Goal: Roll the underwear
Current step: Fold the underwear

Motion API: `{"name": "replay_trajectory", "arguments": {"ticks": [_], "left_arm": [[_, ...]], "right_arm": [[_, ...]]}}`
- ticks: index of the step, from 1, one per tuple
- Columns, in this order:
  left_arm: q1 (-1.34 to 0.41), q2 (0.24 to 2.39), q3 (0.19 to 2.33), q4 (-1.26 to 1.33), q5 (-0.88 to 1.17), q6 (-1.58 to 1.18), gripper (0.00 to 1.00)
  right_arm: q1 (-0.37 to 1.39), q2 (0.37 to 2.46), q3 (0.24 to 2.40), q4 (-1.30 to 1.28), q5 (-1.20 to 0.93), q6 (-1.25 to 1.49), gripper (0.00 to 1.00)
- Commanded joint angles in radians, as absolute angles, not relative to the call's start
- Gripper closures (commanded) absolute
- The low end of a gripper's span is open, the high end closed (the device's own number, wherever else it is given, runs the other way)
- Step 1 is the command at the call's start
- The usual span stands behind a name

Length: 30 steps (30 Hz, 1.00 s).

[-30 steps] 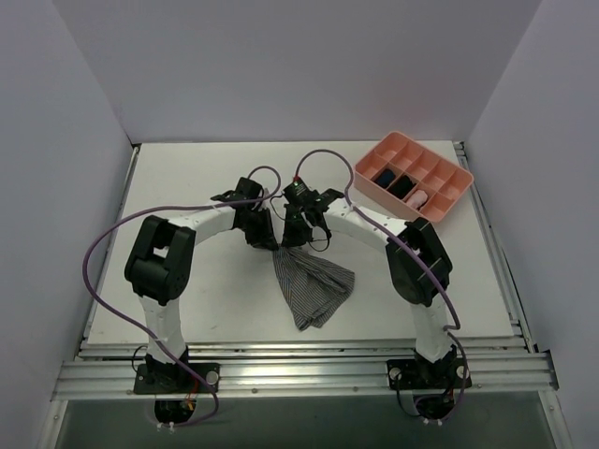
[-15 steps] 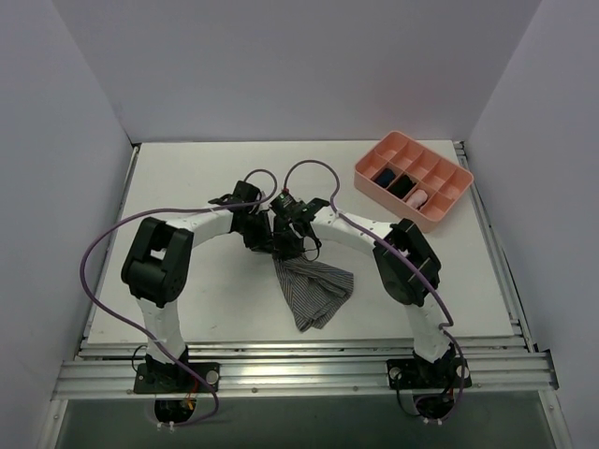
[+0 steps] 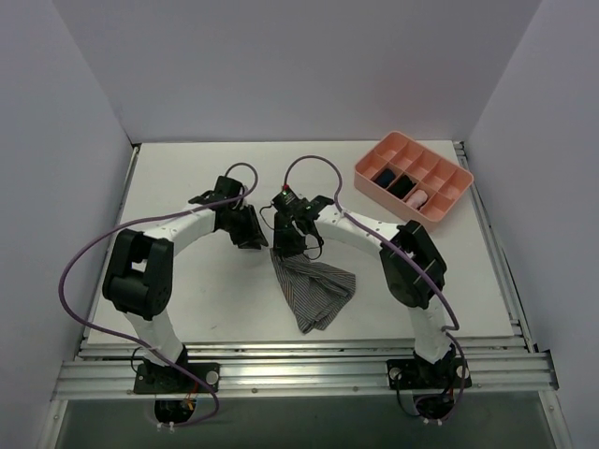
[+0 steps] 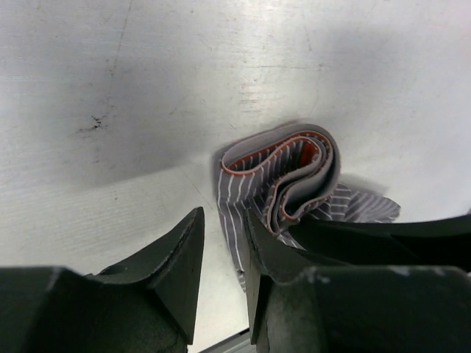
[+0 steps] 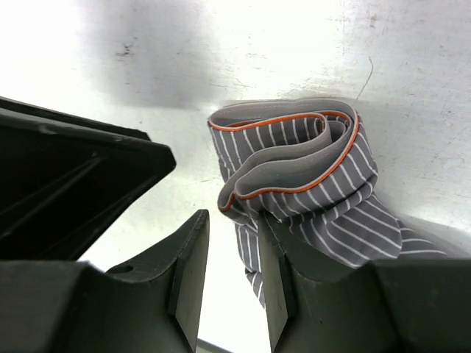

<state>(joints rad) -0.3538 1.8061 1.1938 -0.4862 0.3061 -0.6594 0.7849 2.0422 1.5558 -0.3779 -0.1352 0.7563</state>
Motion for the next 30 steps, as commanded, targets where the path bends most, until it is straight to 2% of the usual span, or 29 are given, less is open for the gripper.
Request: {"name": "replay_trajectory", "arguments": {"ticks": [1,7,16,22,30], "left_arm": [[-0.336,1.737,1.25,-0.5,0.366,-0.634,0.63],[-0.334,1.763,1.296,-0.517,0.468,-0.632,0.63],[-0.336,1.773,1.304,-0.577,0.474,-0.597,0.61],[-0.348,1.81,1.339,-0.65,0.453,-0.612,0.53],[-0.414,1.878,1.361,-0.689,0.453,-0.653,0.51]], "right_arm": [[0.775,1.976,1.578,-0.397,-0.107,0.732,0.71],[0.775,1.953,1.548,-0.365,-0.112,0.73,0.72],[0.749,1.846,1.601,-0.428,-0.086,0.698,0.73],[0.698,1.726,1.441,-0.436,-0.143,0.598,0.67],[0.605,1.617,1.246,-0.445,-0.17,0.517,0.6]]}}
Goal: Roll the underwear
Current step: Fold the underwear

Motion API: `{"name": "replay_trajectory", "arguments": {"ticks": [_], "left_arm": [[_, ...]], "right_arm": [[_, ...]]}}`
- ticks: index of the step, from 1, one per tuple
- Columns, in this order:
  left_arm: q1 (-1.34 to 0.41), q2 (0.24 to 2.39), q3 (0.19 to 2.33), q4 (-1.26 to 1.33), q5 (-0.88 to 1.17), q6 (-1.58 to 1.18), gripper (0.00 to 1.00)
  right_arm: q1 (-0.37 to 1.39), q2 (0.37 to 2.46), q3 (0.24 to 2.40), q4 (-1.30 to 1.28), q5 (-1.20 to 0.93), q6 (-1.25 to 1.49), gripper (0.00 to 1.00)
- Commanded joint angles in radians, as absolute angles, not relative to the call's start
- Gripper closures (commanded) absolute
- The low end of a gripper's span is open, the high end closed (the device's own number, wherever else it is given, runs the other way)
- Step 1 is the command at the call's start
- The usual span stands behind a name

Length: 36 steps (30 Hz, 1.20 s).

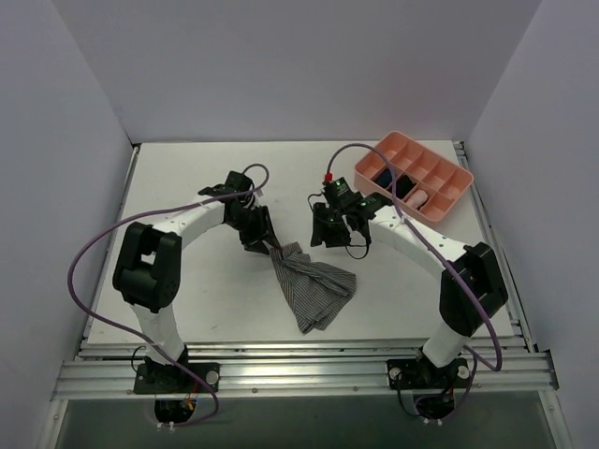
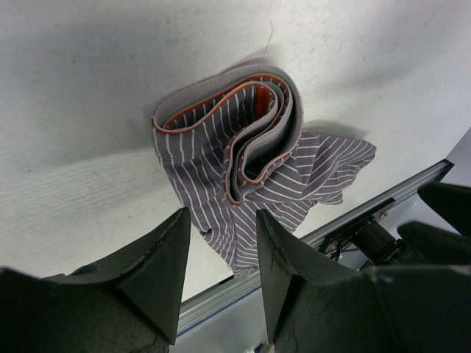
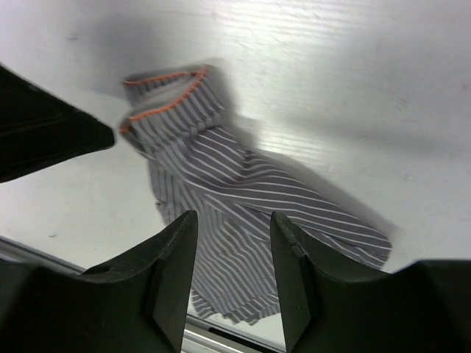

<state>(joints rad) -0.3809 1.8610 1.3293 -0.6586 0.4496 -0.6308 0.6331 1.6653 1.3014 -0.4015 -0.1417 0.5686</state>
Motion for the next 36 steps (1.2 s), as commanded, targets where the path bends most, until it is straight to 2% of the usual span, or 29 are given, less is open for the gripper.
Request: {"name": "replay_trajectory", "arguments": {"ticks": [1,10,26,36], "left_arm": [[-0.423,1.885,1.371,-0.695,0.448,-0.658,0.51],[-0.445,1.953,1.393,-0.704,0.371,-0.664,0.52],[-0.437,1.994,1.396,-0.661,0.385,-0.672,0.7],[-0.428,2.014,1.414,-0.675,0.394,-0.664,0.72]], "right_arm": [[0.6,1.612,1.209,-0.437,-0.173,0.517,0.6],[0.6,1.548,1.074,-0.425,-0.144,0.568,0.59],[0.788,1.512,1.014,-0.482,-0.009,0.661,0.75],[0.818,1.562,1.005,-0.5,0.072,0.652,0.76]]}}
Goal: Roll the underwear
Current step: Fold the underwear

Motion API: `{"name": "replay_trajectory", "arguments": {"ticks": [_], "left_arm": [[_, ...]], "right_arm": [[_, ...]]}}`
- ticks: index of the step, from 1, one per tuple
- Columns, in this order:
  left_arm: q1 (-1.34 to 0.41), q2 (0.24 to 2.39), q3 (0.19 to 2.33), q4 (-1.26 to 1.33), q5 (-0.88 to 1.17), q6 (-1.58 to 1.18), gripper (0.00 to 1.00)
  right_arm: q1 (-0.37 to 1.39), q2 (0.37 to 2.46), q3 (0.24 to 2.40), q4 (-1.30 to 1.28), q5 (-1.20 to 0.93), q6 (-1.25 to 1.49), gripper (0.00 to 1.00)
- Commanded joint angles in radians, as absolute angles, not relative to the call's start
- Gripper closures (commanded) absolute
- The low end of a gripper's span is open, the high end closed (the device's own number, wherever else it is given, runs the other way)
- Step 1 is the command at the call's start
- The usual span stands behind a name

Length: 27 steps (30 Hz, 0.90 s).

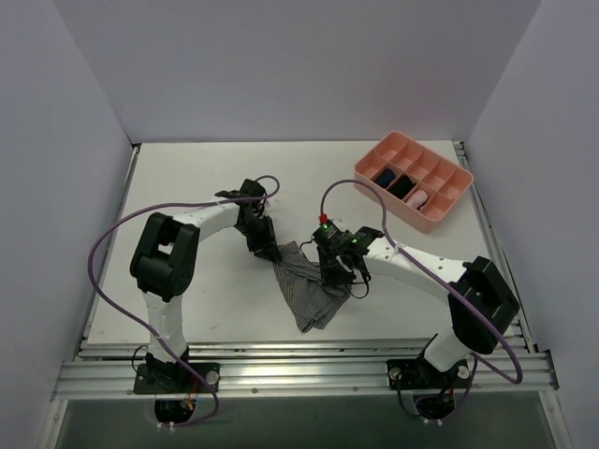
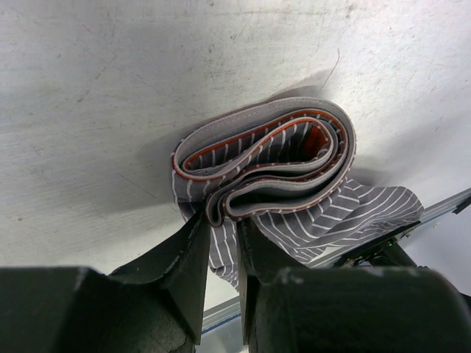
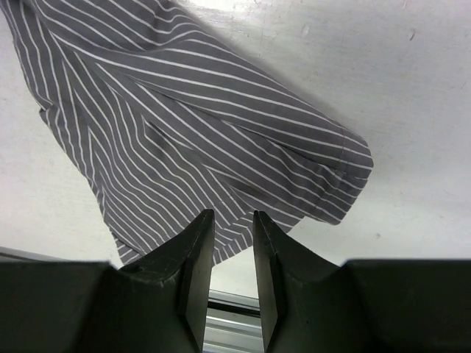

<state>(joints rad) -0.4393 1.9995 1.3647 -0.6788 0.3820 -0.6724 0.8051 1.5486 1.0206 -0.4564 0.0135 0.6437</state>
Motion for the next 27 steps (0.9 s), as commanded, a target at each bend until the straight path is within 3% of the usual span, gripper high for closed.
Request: {"name": "replay_trajectory", "arguments": {"ticks": [1,19,27], "left_arm": [[-0.426,2.017,1.416,-0.676,0.394,-0.664,0.71],[-0.414,2.049,1.45,-0.703,0.405,-0.644,0.72],[-0.41,2.065,1.46,-0.709,0.416,-0.643,0.71]], "right_arm": [[0.818,1.565,1.003,-0.499,0.074,0.653,0.77],[0.841,1.669,1.02,-0.495,0.121,0.617,0.8],[0.868,1.686,1.046,-0.494,0.14,0.588,0.71]]}}
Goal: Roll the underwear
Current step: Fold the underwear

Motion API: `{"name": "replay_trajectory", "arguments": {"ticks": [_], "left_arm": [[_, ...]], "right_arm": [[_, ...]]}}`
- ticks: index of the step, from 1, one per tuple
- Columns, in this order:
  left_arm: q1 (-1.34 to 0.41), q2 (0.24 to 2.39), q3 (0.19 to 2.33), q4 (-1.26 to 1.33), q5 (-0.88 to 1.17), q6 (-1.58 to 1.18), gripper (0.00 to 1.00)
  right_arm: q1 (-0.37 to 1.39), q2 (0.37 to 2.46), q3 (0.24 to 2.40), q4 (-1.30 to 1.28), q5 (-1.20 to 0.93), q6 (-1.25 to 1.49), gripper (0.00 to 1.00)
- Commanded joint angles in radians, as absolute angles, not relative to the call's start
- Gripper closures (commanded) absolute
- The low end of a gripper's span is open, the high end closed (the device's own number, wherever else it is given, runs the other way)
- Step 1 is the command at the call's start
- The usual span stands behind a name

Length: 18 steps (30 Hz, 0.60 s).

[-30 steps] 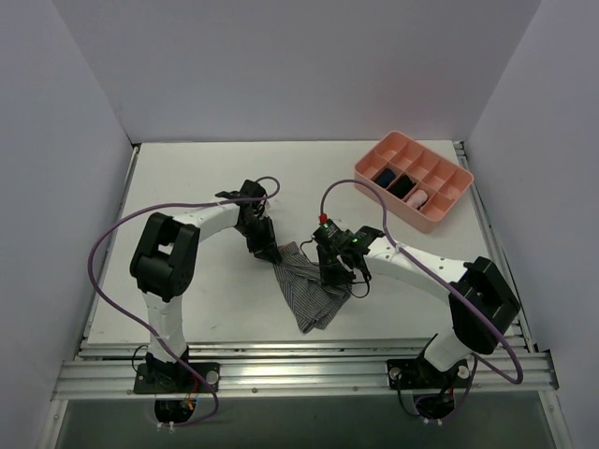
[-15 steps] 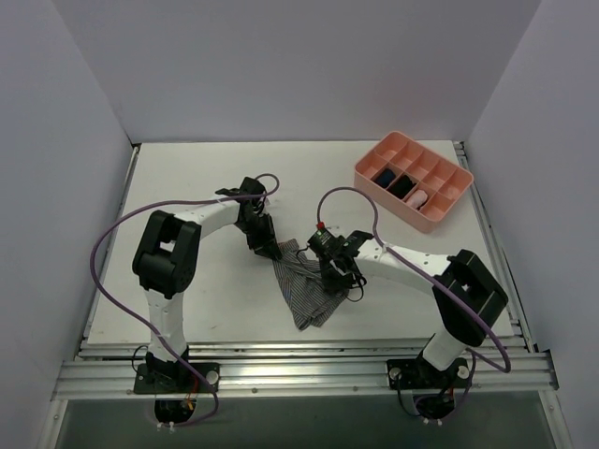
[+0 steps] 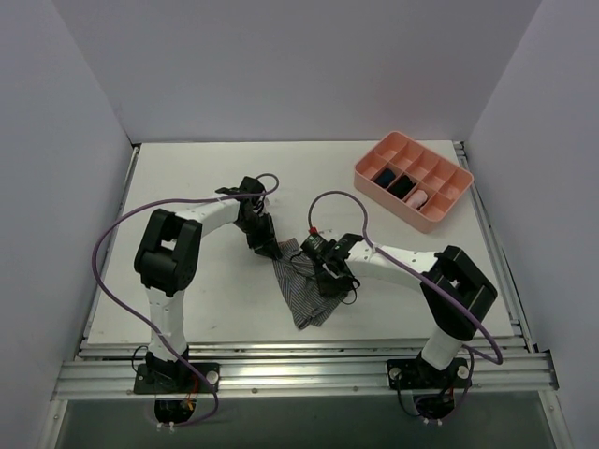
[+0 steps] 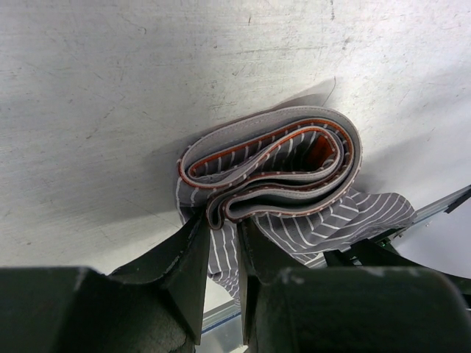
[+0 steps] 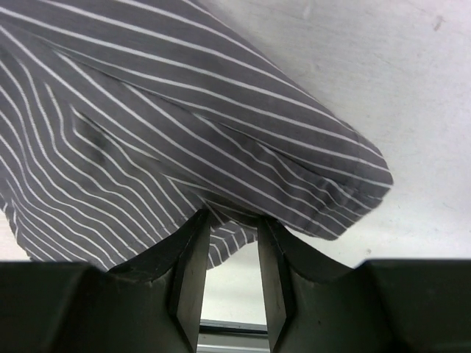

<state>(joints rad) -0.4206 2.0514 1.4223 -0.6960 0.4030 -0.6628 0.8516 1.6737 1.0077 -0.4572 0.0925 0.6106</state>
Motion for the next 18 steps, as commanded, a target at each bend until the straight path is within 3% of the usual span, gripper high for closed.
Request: {"name": "replay_trajectory", "arguments": {"ticks": [1,6,12,16,18], "left_arm": [[-0.41,2.065,1.46,-0.707,0.414,-0.643,0.71],[-0.407,2.065,1.462,-0.712,0.416,-0.641,0.72],[-0.402,2.069,1.463,-0.715,0.417,-0.644,0.72],[-0.4,2.074,1.471,-0.715,0.417,-0.644,0.72],[-0.399,2.075,1.474,-0.716,0.417,-0.647,0.72]], "right_arm": [[0.87,1.695,1.049,-0.495,0.141,0.586,0.71],[0.876,1.718,1.058,-0.494,0.15,0.577,0.71],[0.877,1.752,1.072,-0.514,0.179,0.575,0.82],[0.879,1.758,1.088,-0.525,0.186,0.569,1.0],[0.879,1.753,1.106,-0.546,0.186,0.569,1.0]]}}
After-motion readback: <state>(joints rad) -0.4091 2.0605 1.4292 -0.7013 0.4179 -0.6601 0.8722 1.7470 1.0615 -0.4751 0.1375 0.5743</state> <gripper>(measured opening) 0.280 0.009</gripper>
